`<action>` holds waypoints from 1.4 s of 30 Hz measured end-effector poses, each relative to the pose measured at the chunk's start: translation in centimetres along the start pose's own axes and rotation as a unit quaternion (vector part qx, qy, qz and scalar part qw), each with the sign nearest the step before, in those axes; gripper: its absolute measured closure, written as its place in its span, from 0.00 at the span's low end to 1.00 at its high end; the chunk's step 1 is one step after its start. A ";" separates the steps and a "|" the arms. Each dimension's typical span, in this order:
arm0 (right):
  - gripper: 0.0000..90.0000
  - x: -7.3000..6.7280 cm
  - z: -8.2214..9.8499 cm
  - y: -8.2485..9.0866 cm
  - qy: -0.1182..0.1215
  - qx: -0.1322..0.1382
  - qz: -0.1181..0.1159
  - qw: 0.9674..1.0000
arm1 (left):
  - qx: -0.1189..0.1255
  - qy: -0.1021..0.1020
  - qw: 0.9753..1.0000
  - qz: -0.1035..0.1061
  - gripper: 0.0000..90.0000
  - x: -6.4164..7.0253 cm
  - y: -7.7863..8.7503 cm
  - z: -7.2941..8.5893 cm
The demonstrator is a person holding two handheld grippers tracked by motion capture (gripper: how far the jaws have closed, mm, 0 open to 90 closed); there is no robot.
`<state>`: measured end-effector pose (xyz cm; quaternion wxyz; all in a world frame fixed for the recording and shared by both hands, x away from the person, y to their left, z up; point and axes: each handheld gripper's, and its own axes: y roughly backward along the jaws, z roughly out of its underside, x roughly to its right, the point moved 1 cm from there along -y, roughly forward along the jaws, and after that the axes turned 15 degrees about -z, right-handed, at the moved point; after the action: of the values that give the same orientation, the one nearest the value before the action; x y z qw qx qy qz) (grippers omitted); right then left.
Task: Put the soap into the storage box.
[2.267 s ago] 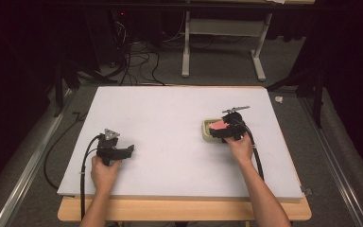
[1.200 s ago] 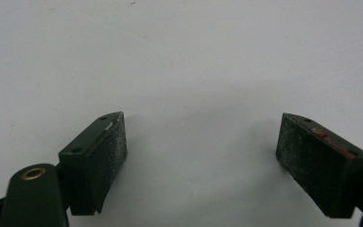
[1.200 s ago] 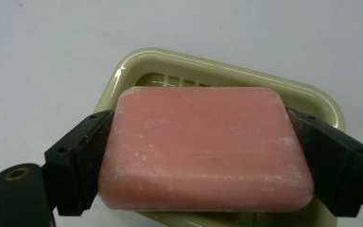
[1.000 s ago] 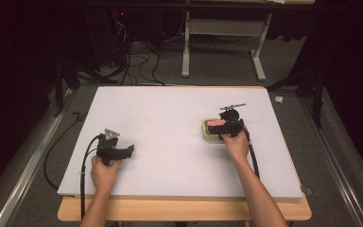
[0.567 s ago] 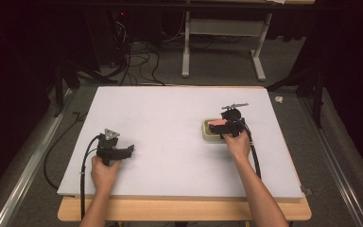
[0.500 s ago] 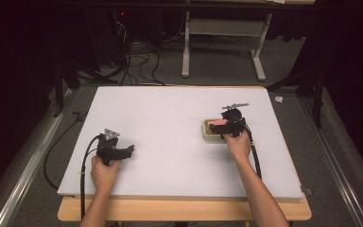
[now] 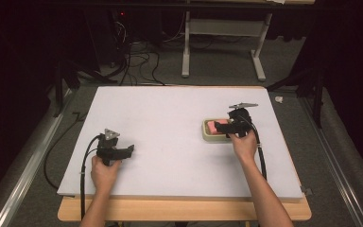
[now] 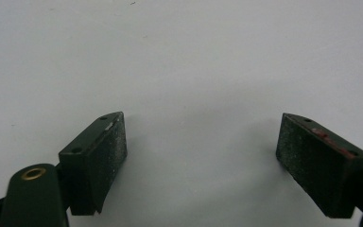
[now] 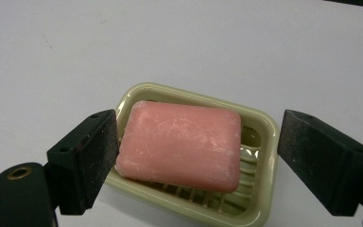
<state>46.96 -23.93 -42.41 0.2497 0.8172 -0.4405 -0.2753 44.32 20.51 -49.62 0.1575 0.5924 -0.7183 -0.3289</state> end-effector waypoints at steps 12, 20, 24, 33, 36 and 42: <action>0.16 0.7 0.6 1.8 -0.001 0.024 0.001 1.000 | 0.000 0.000 1.000 0.000 0.19 0.0 0.0 0.0; 0.16 1.2 0.9 3.1 -0.003 0.040 0.005 0.999 | 0.000 0.000 1.000 0.000 0.19 0.0 0.0 0.0; 0.16 1.3 0.9 3.7 -0.004 0.045 0.004 0.999 | 0.000 0.000 1.000 0.000 0.19 0.0 0.0 0.0; 0.16 1.5 1.1 5.0 0.000 0.053 0.006 0.999 | 0.000 0.000 1.000 0.000 0.19 0.0 0.0 0.0; 0.16 1.5 1.3 5.4 -0.001 0.058 0.006 0.998 | 0.000 0.000 1.000 0.000 0.19 0.0 0.0 0.0; 0.16 1.6 1.7 6.0 -0.002 0.067 0.003 0.998 | 0.000 0.000 1.000 0.000 0.19 0.0 0.0 0.0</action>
<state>43.06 -28.53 -40.14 0.1940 0.8303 -0.4607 -0.2465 44.32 20.51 -49.62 0.1572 0.5925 -0.7182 -0.3293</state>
